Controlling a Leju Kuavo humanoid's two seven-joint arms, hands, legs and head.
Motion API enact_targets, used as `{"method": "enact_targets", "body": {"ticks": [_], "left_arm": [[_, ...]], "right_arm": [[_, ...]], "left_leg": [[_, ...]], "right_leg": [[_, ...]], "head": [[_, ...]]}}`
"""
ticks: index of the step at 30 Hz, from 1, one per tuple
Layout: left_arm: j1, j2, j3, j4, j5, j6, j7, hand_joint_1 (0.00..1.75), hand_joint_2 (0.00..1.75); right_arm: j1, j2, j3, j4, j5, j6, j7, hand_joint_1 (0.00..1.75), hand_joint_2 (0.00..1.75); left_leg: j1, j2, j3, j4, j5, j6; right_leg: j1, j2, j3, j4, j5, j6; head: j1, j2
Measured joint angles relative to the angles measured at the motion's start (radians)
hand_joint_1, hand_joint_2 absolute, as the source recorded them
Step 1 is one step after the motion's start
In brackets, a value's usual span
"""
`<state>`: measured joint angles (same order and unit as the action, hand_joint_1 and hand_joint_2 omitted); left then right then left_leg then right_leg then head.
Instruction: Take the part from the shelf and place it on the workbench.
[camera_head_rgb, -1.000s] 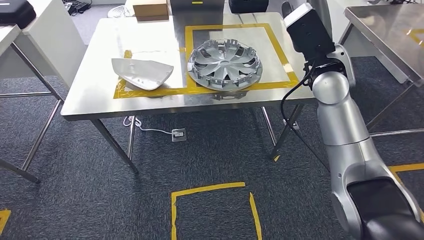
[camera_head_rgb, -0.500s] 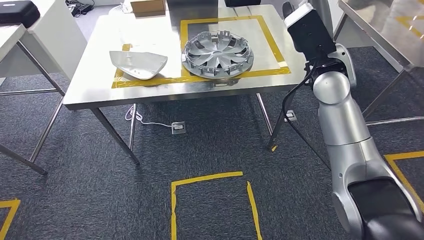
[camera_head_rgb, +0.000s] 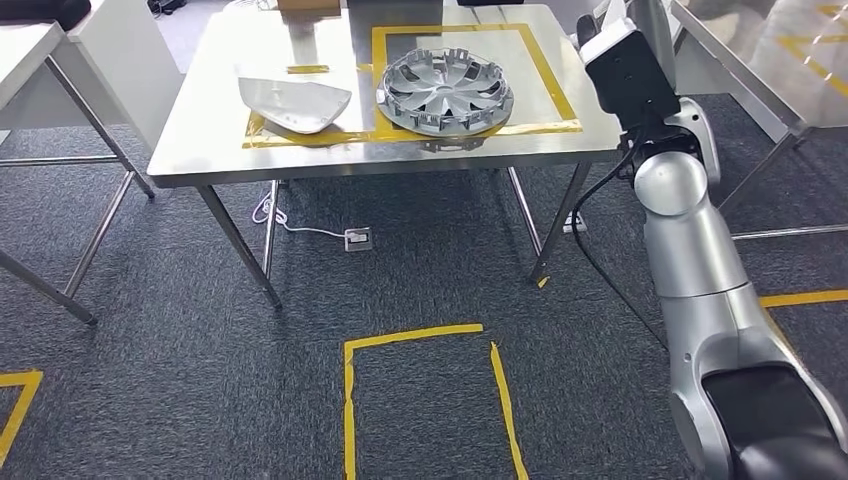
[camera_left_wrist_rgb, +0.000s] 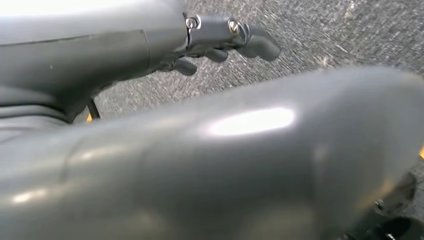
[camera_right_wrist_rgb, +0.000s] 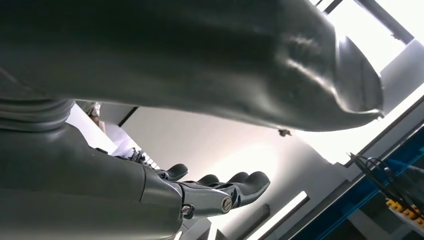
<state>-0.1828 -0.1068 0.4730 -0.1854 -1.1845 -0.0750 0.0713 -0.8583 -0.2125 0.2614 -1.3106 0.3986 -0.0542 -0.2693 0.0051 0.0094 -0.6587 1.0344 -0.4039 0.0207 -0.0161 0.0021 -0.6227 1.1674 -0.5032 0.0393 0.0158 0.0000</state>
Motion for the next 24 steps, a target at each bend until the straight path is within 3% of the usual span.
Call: {"method": "enact_targets", "body": {"ticks": [2,3,6,8,10,11,12,13,15,17,18,20,22,24], "left_arm": [[0.000,0.000,0.000,0.000,0.000,0.000,0.000,0.00,0.00],[0.000,0.000,0.000,0.000,-0.001,0.000,0.000,0.00,0.00],[0.001,0.001,0.000,0.000,-0.003,0.000,0.000,0.00,0.00],[0.001,0.002,0.000,0.000,-0.005,-0.001,0.001,0.00,0.00],[0.002,0.001,0.000,0.000,-0.008,-0.003,0.001,0.00,0.00],[0.002,0.001,0.000,0.001,-0.008,-0.003,0.001,0.00,0.00],[0.003,0.001,0.000,0.001,-0.009,-0.003,0.002,0.00,0.00],[0.003,0.002,0.000,0.001,-0.009,-0.003,0.002,0.00,0.00],[0.001,0.002,0.000,0.000,-0.009,-0.003,0.002,0.00,0.00],[0.000,0.003,0.000,-0.001,-0.010,-0.003,0.001,0.00,0.00],[0.000,0.002,0.000,-0.001,-0.009,-0.003,0.001,0.00,0.00],[0.003,0.001,0.000,0.000,-0.009,-0.003,0.000,0.00,0.00],[0.006,0.000,0.000,0.000,-0.008,-0.003,0.000,0.00,0.00],[0.008,0.001,0.000,0.000,-0.008,-0.003,-0.001,0.00,0.00]], "right_arm": [[-0.001,-0.002,-0.003,-0.002,0.001,-0.001,0.000,0.00,0.00],[-0.001,-0.005,-0.004,-0.002,0.001,-0.001,0.000,0.00,0.00],[-0.003,-0.013,-0.008,0.005,0.002,-0.002,0.000,0.00,0.00],[-0.005,-0.016,-0.013,0.025,0.004,-0.005,-0.001,0.00,0.00],[-0.006,-0.021,-0.018,0.053,0.005,-0.009,-0.005,0.00,0.00],[-0.006,-0.024,-0.019,0.067,0.006,-0.010,-0.008,0.00,0.00],[-0.005,-0.027,-0.021,0.079,0.006,-0.010,-0.012,0.00,0.00],[-0.005,-0.030,-0.024,0.090,0.006,-0.010,-0.015,0.00,0.00],[-0.006,-0.034,-0.030,0.103,0.006,-0.011,-0.015,0.00,0.00],[-0.008,-0.043,-0.036,0.116,0.008,-0.016,0.006,0.00,0.00],[-0.009,-0.048,-0.038,0.128,0.010,-0.019,0.014,0.00,0.00],[-0.012,-0.061,-0.047,0.181,0.010,-0.029,-0.005,0.00,0.00],[-0.014,-0.080,-0.061,0.270,0.012,-0.043,-0.044,0.00,0.00],[-0.015,-0.098,-0.075,0.358,0.014,-0.055,-0.070,0.00,0.00]], "left_leg": [[-0.001,-0.001,-0.011,0.002,0.015,-0.011],[-0.001,-0.001,-0.012,0.001,0.023,-0.017],[0.001,-0.005,-0.021,-0.004,0.032,-0.037],[0.003,-0.007,-0.048,0.055,-0.032,-0.047],[0.005,-0.008,-0.084,0.182,-0.125,-0.055],[0.006,-0.008,-0.093,0.238,-0.148,-0.058],[0.006,-0.008,-0.089,0.269,-0.150,-0.060],[0.006,-0.008,-0.068,0.266,-0.135,-0.060],[0.006,-0.008,0.021,0.163,-0.099,-0.055],[0.003,-0.011,0.110,0.038,-0.104,-0.044],[0.001,-0.013,0.130,0.004,-0.112,-0.038],[-0.002,-0.015,0.128,-0.008,-0.106,-0.022],[0.000,-0.014,0.114,-0.013,-0.087,-0.004],[0.001,-0.012,0.094,-0.015,-0.066,0.009]], "right_leg": [[0.006,0.000,0.075,-0.111,-0.006,-0.012],[0.010,0.001,0.086,-0.133,-0.013,-0.020],[0.008,0.000,0.073,-0.145,0.012,-0.044],[0.002,-0.002,0.055,-0.153,0.037,-0.056],[0.002,-0.002,0.029,-0.154,0.059,-0.061],[0.002,-0.002,0.016,-0.154,0.070,-0.060],[0.002,-0.002,0.002,-0.153,0.080,-0.059],[0.001,-0.002,-0.011,-0.153,0.090,-0.057],[0.001,-0.002,-0.031,-0.152,0.109,-0.050],[0.003,-0.003,-0.043,-0.151,0.125,-0.038],[0.004,-0.004,-0.046,-0.152,0.133,-0.031],[0.004,-0.005,-0.047,-0.158,0.148,-0.016],[0.000,-0.004,-0.059,-0.140,0.123,-0.004],[-0.001,-0.003,-0.094,-0.046,0.039,0.004]], "head": [[0.000,0.000],[0.002,0.000],[0.005,0.000],[0.002,0.000],[0.000,0.000],[0.000,0.000],[0.000,0.000],[0.000,0.000],[0.000,0.000],[0.000,0.000],[0.000,0.000],[-0.001,0.000],[-0.001,0.000],[0.002,0.000]]}}
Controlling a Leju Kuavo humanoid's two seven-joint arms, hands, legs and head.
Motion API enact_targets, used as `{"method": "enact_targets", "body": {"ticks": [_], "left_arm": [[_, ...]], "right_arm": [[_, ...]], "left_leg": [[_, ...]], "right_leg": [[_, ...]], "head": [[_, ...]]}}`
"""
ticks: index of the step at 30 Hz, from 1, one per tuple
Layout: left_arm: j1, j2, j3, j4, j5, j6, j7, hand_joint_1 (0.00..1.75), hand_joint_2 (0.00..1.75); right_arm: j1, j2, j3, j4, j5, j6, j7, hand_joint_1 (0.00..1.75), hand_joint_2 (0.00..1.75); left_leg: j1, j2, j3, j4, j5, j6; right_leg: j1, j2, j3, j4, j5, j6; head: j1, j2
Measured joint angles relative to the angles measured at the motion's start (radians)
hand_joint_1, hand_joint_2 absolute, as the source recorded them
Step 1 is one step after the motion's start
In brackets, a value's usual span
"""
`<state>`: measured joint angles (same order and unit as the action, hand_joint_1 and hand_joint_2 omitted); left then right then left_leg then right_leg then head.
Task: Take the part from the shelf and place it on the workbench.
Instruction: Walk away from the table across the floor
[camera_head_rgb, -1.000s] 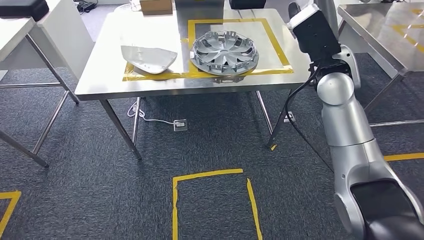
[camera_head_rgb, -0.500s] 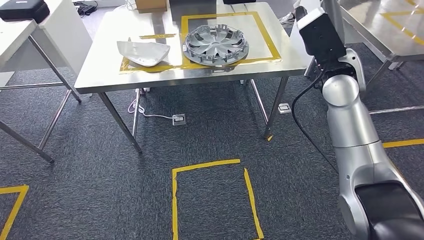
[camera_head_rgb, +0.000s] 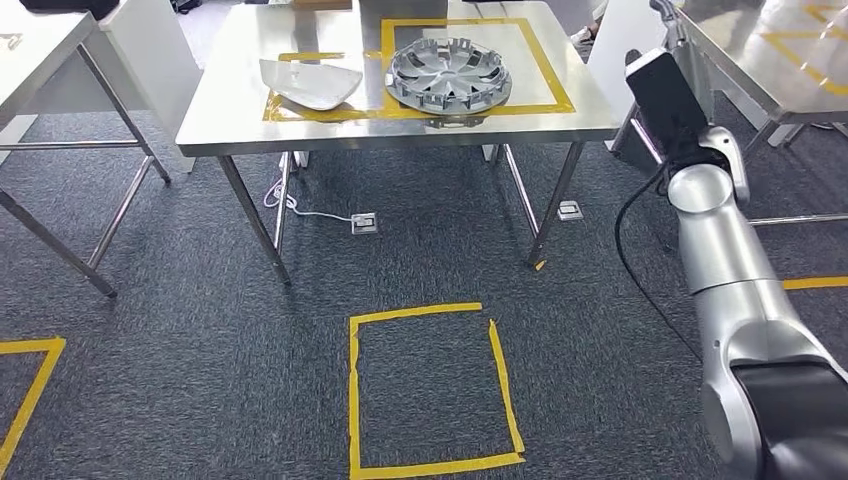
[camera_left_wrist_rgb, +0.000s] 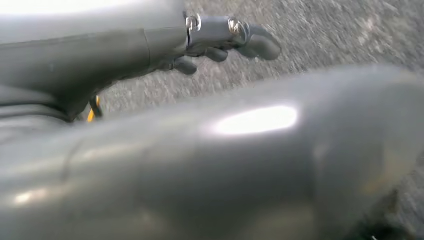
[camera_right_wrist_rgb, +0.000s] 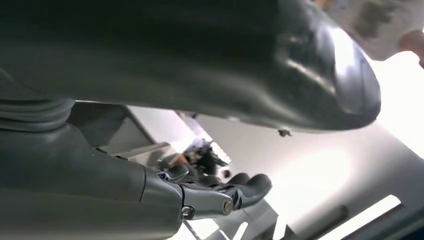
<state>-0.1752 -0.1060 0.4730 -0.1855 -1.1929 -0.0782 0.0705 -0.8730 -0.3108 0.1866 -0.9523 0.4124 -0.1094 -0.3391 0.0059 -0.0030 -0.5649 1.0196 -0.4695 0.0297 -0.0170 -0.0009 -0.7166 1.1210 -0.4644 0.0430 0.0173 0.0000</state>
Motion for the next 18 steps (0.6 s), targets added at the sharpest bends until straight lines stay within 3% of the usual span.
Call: {"method": "enact_targets", "body": {"ticks": [2,3,4,6,8,9,12,14,16,17,18], "left_arm": [[0.003,0.000,0.000,0.000,0.000,0.000,0.000,0.00,0.00],[0.004,0.000,0.000,0.000,0.000,0.000,0.000,0.00,0.00],[0.004,-0.001,0.000,0.001,0.000,0.000,0.000,0.00,0.00],[0.004,-0.002,0.000,0.001,0.000,0.000,0.000,0.00,0.00],[0.005,-0.003,0.000,0.000,0.000,0.000,0.000,0.00,0.00],[0.005,-0.003,0.000,0.001,0.000,0.000,-0.001,0.00,0.00],[0.007,-0.004,0.000,0.001,0.000,0.000,-0.001,0.00,0.00],[0.008,-0.003,0.000,0.002,0.000,0.000,-0.001,0.00,0.87],[0.008,-0.003,0.000,0.002,0.000,0.000,-0.001,0.00,1.75],[0.008,-0.003,0.000,0.002,0.001,-0.001,-0.001,0.00,1.75],[0.009,-0.004,0.000,0.002,0.003,-0.002,-0.002,0.00,1.75]], "right_arm": [[0.001,-0.009,-0.008,0.070,0.002,-0.007,-0.013,0.00,0.00],[0.003,-0.012,-0.010,0.102,0.003,-0.009,-0.009,0.00,0.00],[0.005,-0.016,-0.013,0.132,0.004,-0.012,-0.004,0.00,0.00],[0.012,-0.025,-0.025,0.194,0.005,-0.024,0.001,0.00,0.00],[0.020,-0.035,-0.042,0.249,0.006,-0.036,-0.011,0.00,0.00],[0.024,-0.038,-0.050,0.273,0.006,-0.041,-0.016,0.00,0.00],[0.033,-0.044,-0.063,0.325,0.006,-0.045,-0.022,0.00,0.00],[0.035,-0.043,-0.064,0.344,0.007,-0.044,-0.022,0.00,0.87],[0.036,-0.044,-0.065,0.357,0.010,-0.038,-0.015,0.00,1.75],[0.045,-0.043,-0.065,0.370,0.015,-0.022,0.009,0.00,1.75],[0.066,-0.043,-0.069,0.384,0.022,-0.008,0.054,0.00,1.75]], "left_leg": [[-0.003,0.001,-0.027,0.003,0.019,0.005],[-0.005,0.003,-0.041,0.005,0.028,0.005],[-0.006,0.004,-0.053,0.007,0.036,0.005],[-0.006,0.004,-0.073,0.011,0.049,0.002],[-0.007,0.002,-0.086,0.013,0.062,-0.007],[-0.007,0.002,-0.089,0.012,0.068,-0.013],[-0.009,0.001,-0.096,0.009,0.079,-0.032],[-0.009,0.000,-0.116,0.052,0.035,-0.044],[-0.003,0.001,-0.153,0.168,-0.050,-0.055],[-0.001,0.001,-0.169,0.231,-0.080,-0.059],[0.001,0.001,-0.174,0.272,-0.091,-0.061]], "right_leg": [[0.000,0.001,-0.039,0.132,-0.075,0.004],[0.000,0.001,-0.042,0.171,-0.084,0.005],[0.000,0.001,-0.027,0.173,-0.074,0.004],[0.001,0.000,0.060,0.065,-0.033,-0.003],[0.007,0.000,0.142,-0.060,-0.021,-0.014],[0.011,0.000,0.159,-0.091,-0.024,-0.019],[0.011,0.000,0.153,-0.105,-0.009,-0.038],[0.004,-0.003,0.141,-0.112,0.010,-0.053],[0.001,-0.003,0.123,-0.113,0.025,-0.060],[0.001,-0.003,0.113,-0.113,0.031,-0.061],[0.001,-0.003,0.106,-0.113,0.037,-0.060]], "head": [[0.001,0.000],[0.001,0.000],[0.001,0.000],[0.001,0.000],[0.001,0.000],[0.002,0.000],[0.004,0.000],[0.001,0.000],[-0.001,0.000],[-0.002,0.000],[-0.002,0.000]]}}
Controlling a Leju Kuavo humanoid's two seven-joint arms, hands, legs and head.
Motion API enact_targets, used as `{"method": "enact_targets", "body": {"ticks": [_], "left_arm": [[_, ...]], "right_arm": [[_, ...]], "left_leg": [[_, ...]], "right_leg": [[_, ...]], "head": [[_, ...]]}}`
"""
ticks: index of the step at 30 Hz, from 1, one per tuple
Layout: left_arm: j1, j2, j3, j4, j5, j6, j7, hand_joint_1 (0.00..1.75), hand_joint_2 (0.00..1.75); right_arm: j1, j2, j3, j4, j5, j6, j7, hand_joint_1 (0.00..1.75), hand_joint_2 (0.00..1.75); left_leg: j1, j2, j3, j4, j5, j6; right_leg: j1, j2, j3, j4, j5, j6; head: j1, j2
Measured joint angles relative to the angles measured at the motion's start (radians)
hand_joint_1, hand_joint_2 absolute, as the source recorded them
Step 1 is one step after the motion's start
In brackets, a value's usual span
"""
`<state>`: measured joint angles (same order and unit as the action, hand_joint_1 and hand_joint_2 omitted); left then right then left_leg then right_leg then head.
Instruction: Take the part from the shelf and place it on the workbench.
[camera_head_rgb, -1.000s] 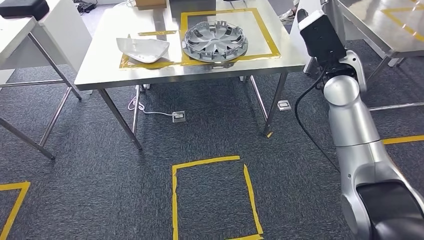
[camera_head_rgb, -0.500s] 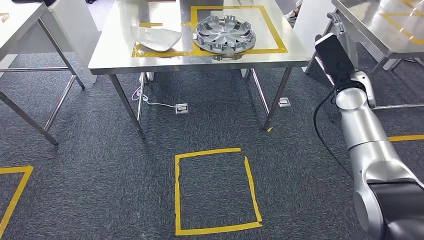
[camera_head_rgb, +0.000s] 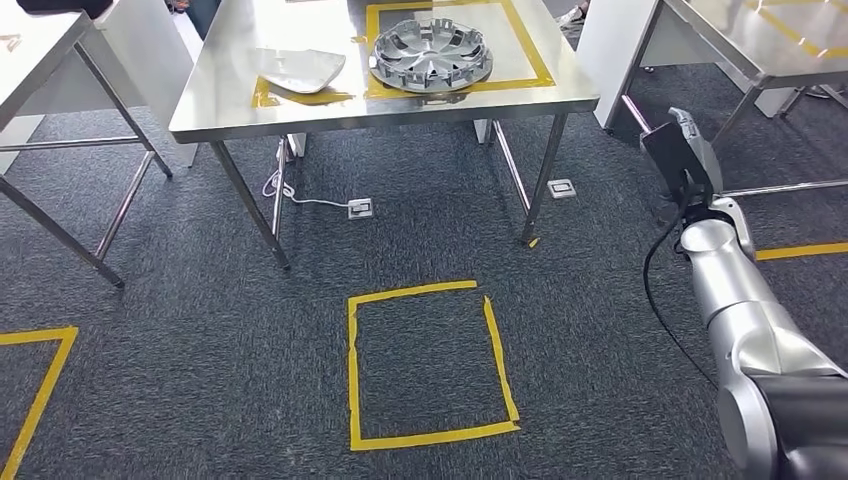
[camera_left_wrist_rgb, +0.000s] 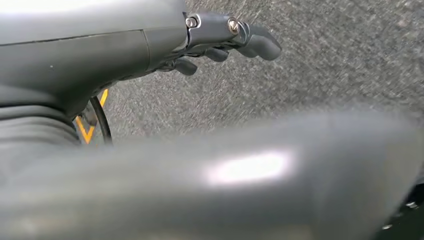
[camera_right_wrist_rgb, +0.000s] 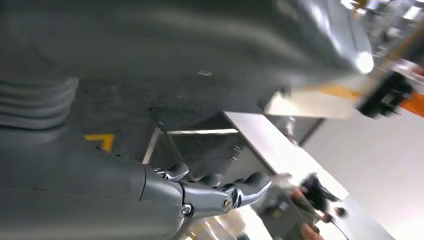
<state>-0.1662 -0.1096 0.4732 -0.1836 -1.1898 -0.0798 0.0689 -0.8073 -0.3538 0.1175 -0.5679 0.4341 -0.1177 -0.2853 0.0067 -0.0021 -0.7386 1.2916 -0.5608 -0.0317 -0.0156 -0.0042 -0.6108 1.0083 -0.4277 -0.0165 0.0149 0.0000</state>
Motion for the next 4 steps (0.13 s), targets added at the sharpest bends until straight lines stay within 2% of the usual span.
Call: {"method": "enact_targets", "body": {"ticks": [1,2,3,4], "left_arm": [[0.002,0.000,0.000,0.000,0.002,-0.001,0.000,0.00,1.75],[0.004,-0.001,0.000,0.000,0.004,-0.001,-0.001,0.00,1.75],[0.006,-0.002,0.000,0.000,0.005,-0.001,-0.001,0.00,1.75],[0.008,-0.002,0.000,0.000,0.005,-0.001,-0.002,0.00,1.75]], "right_arm": [[0.032,0.003,-0.007,0.019,0.007,0.009,0.056,0.00,1.75],[0.078,0.007,-0.018,0.047,0.011,0.007,0.106,0.00,1.75],[0.130,0.013,-0.032,0.075,0.011,-0.008,0.135,0.00,1.75],[0.156,0.017,-0.039,0.091,0.011,-0.018,0.145,0.00,1.75]], "left_leg": [[0.001,0.000,0.012,0.010,0.009,-0.001],[0.003,0.000,0.043,-0.019,0.033,-0.002],[0.004,0.000,0.088,-0.078,0.058,-0.003],[0.004,-0.001,0.113,-0.110,0.073,-0.003]], "right_leg": [[0.000,-0.002,-0.005,0.000,0.004,0.002],[0.001,-0.006,-0.006,0.000,0.007,0.004],[0.001,-0.011,-0.007,0.002,0.009,0.007],[0.001,-0.014,-0.007,0.002,0.010,0.009]], "head": [[0.000,0.000],[-0.001,0.000],[0.000,0.000],[0.000,0.000]]}}
